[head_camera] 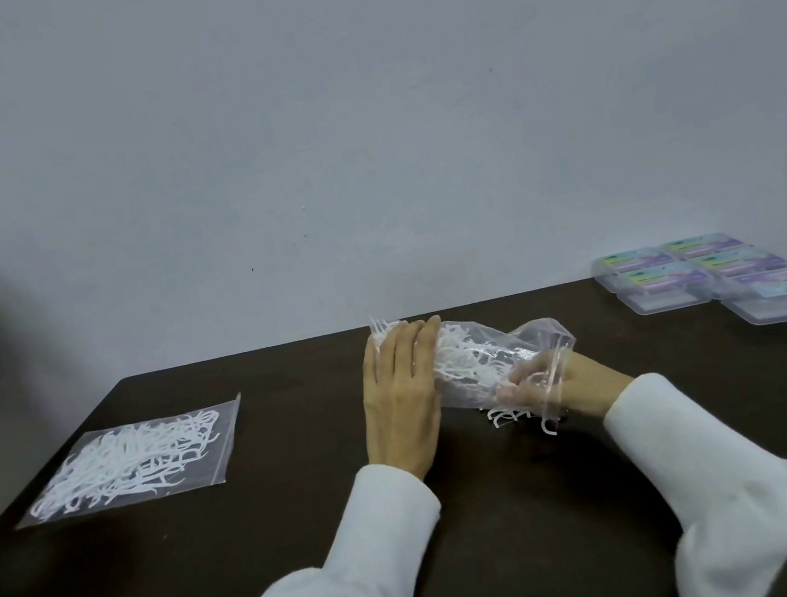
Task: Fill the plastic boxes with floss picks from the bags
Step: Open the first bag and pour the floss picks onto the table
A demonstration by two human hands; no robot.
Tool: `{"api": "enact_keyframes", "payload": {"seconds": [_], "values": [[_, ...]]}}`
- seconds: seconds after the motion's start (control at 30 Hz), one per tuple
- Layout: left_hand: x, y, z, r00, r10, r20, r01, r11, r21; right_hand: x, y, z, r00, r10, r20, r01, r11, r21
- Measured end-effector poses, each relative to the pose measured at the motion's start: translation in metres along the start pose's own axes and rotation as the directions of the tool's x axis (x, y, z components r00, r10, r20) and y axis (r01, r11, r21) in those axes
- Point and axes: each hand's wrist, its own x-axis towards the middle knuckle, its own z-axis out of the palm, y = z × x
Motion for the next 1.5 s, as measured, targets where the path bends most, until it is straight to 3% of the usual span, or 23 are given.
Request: {"api": "enact_keyframes", "payload": {"seconds": [0.17, 0.43, 0.67, 1.0, 1.23, 1.5], "values": [[0.000, 0.004, 0.001, 1.000, 0.028, 0.008, -0.028, 0.999, -0.027, 0.002, -0.003, 0.005, 1.000, 0.010, 0.010, -0.009, 0.996, -0.086], [0.000, 0.002, 0.001, 1.000, -0.013, 0.001, 0.013, 0.999, -0.044, 0.002, 0.012, 0.006, 0.986, -0.125, -0.113, 0.143, 0.975, 0.170], [-0.001, -0.005, 0.000, 0.993, -0.121, -0.008, 0.121, 0.992, -0.031, 0.004, 0.020, -0.001, 0.949, -0.196, -0.247, 0.223, 0.971, 0.085], [-0.002, -0.025, -0.006, 0.935, -0.352, -0.032, 0.353, 0.935, 0.036, 0.002, 0.025, -0.016, 0.933, -0.163, -0.320, 0.176, 0.984, 0.012], [-0.001, -0.034, -0.011, 0.882, -0.468, -0.049, 0.469, 0.883, 0.016, 0.005, 0.030, -0.019, 0.974, -0.098, -0.202, 0.070, 0.988, -0.140], [0.001, -0.033, -0.012, 0.858, -0.510, -0.060, 0.509, 0.860, -0.027, 0.009, 0.037, -0.018, 0.954, -0.144, -0.264, 0.086, 0.972, -0.218]]}}
